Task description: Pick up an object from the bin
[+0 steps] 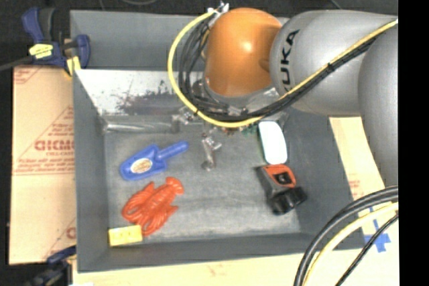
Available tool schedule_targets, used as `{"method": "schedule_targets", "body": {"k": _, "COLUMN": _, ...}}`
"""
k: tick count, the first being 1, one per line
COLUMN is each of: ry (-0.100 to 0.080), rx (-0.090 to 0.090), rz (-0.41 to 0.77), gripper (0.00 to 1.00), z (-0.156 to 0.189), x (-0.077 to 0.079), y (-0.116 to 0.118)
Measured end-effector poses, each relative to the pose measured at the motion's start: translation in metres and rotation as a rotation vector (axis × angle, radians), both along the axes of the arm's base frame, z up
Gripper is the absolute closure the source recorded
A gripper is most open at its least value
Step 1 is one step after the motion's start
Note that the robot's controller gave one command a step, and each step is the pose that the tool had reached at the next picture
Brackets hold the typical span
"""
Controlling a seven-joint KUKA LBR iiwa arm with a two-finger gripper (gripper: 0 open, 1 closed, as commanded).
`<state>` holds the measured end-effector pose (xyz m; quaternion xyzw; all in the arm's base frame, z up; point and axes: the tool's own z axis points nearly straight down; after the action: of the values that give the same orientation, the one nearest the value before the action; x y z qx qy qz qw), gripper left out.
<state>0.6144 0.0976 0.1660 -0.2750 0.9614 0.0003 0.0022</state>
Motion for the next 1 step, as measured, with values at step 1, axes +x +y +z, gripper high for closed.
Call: {"method": "schedule_targets", "body": {"k": 1, "ry": 0.000, "rx": 0.000, "rz": 0.000, "gripper": 0.00, "z": 0.0000, "x": 0.0000, "y": 0.0000}}
